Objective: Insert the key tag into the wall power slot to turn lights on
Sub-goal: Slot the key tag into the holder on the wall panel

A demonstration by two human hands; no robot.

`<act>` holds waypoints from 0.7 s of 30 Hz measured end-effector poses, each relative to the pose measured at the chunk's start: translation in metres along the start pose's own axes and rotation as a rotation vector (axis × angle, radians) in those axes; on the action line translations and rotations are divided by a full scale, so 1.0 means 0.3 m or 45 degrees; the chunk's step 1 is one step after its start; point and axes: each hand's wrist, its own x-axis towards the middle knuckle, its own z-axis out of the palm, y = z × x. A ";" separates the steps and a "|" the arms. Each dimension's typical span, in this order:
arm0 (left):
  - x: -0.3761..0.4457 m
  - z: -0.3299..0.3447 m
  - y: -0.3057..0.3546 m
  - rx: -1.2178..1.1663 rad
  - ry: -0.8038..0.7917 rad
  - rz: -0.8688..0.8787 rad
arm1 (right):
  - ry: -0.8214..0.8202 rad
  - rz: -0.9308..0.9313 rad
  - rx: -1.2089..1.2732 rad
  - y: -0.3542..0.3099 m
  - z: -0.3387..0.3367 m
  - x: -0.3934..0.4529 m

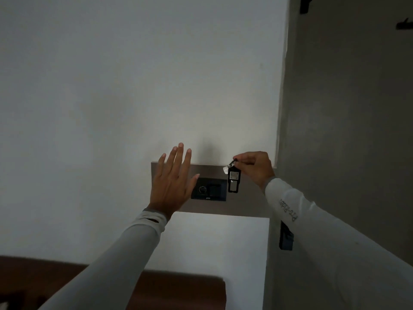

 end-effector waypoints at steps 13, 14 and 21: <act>0.107 0.352 -0.090 0.091 -0.007 0.023 | -0.057 -0.033 0.049 0.208 0.164 0.297; 0.115 0.386 -0.098 0.083 -0.012 0.031 | -0.053 -0.029 0.054 0.226 0.179 0.317; 0.147 0.637 -0.122 0.072 -0.001 0.136 | 0.050 -0.112 -0.004 0.361 0.281 0.398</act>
